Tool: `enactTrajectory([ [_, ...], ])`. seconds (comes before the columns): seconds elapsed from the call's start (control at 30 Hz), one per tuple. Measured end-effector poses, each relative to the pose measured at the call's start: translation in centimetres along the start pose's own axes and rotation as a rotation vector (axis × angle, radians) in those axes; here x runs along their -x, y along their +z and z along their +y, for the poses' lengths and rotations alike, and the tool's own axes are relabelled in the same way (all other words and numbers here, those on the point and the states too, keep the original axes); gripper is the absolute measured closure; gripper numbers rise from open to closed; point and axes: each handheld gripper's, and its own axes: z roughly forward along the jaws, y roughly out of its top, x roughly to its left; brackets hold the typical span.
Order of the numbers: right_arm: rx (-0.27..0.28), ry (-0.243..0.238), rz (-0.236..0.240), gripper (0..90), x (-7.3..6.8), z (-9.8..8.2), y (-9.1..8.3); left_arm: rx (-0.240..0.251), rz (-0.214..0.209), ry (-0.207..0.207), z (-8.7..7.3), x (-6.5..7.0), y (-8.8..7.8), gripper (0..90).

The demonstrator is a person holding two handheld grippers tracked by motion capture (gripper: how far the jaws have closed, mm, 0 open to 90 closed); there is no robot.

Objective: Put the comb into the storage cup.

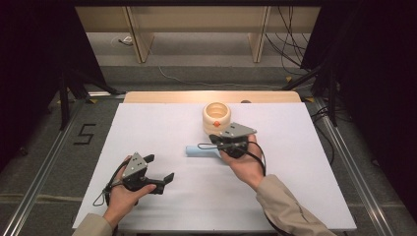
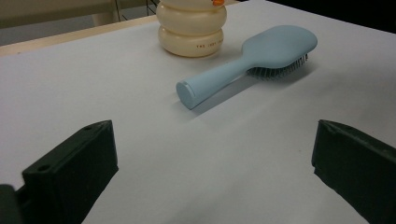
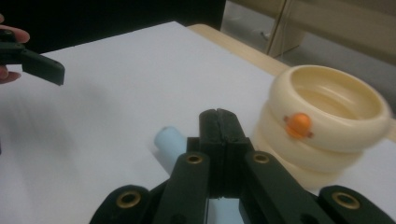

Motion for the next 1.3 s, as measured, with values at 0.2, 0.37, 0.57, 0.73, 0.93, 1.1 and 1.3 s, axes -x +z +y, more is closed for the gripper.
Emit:
enactTrajectory([
  [0.2, -0.115, 0.021, 0.022, 90.0, -1.0, 1.3, 4.7, 0.002, 0.002, 0.001, 0.0, -0.1, 0.0, 0.0],
  [0.37, -0.230, 0.060, 0.009, 90.0, -1.7, 1.5, 8.4, 0.002, 0.003, 0.003, 0.0, -0.1, -0.1, 0.0],
  [0.57, -0.299, 0.084, -0.021, 90.0, -1.7, 1.3, 10.6, 0.003, 0.005, 0.003, -0.1, -0.1, -0.2, 0.0],
  [0.73, -0.328, 0.092, -0.036, 90.0, -1.6, 1.0, 11.3, 0.002, 0.005, 0.003, -0.1, -0.1, -0.1, 0.0],
  [0.93, -0.369, 0.102, -0.055, 90.0, -1.3, 0.7, 11.9, 0.001, 0.005, 0.005, -0.1, -0.1, -0.1, 0.0],
  [1.1, -0.416, 0.109, -0.057, 90.0, -1.1, 0.6, 12.3, 0.001, 0.004, 0.004, -0.1, -0.1, -0.1, 0.0],
  [1.3, -0.452, 0.111, -0.069, 90.0, -1.1, 0.6, 12.6, 0.001, 0.005, 0.003, -0.1, -0.2, -0.1, 0.0],
])
